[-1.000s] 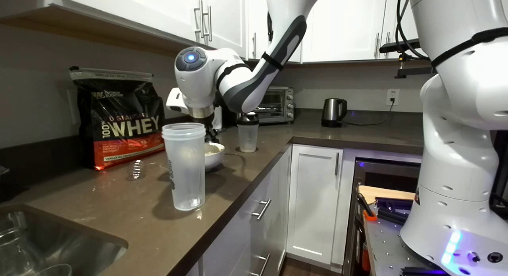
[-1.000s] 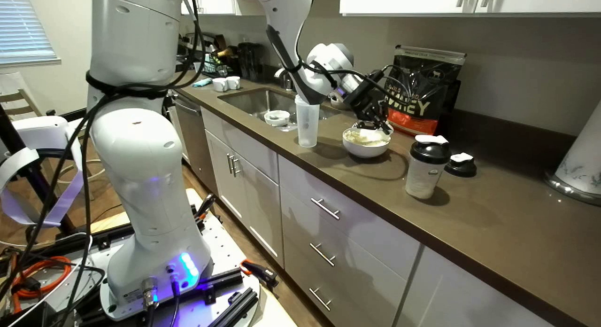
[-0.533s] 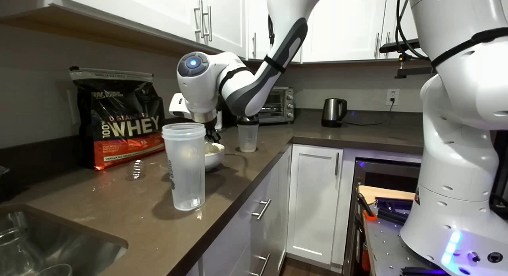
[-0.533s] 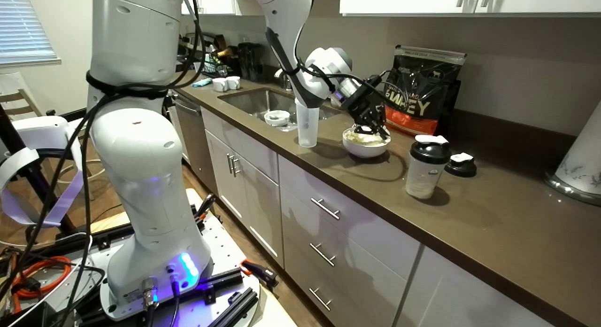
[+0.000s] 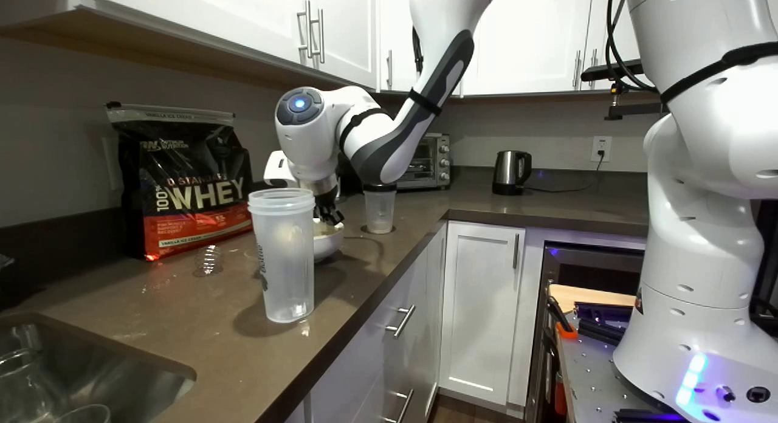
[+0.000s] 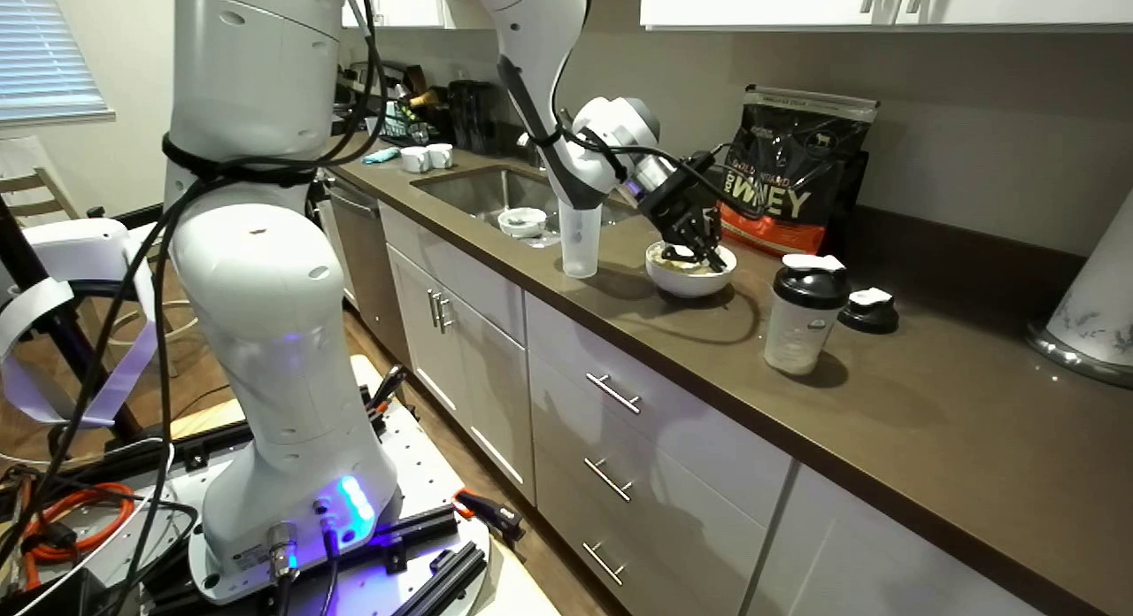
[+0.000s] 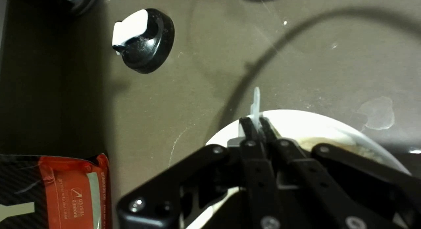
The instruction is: Put one scoop of the contents from the white bowl into the left cup
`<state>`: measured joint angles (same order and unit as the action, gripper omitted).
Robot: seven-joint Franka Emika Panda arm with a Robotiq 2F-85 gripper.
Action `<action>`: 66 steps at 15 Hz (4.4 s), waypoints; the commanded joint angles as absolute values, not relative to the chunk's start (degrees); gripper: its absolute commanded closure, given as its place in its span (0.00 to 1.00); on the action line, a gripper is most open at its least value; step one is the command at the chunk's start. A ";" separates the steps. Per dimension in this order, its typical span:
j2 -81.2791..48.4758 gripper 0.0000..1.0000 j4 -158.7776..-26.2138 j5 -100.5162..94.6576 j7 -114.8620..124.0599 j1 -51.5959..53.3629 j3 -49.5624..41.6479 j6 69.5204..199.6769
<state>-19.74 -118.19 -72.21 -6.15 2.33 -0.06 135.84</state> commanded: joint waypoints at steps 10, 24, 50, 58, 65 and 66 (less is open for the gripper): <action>-17.42 0.99 -118.31 -50.13 -18.89 1.59 2.67 131.66; -18.89 0.99 -112.76 -47.71 -23.84 2.52 2.97 122.54; -23.39 0.99 -106.15 -39.22 -24.89 3.11 4.72 114.41; -25.50 0.99 -102.04 -36.06 -25.01 2.45 3.15 112.21; -26.84 0.99 -99.20 -31.42 -25.76 1.40 3.00 112.03; -26.96 0.99 -98.86 -30.14 -25.92 1.27 3.01 111.95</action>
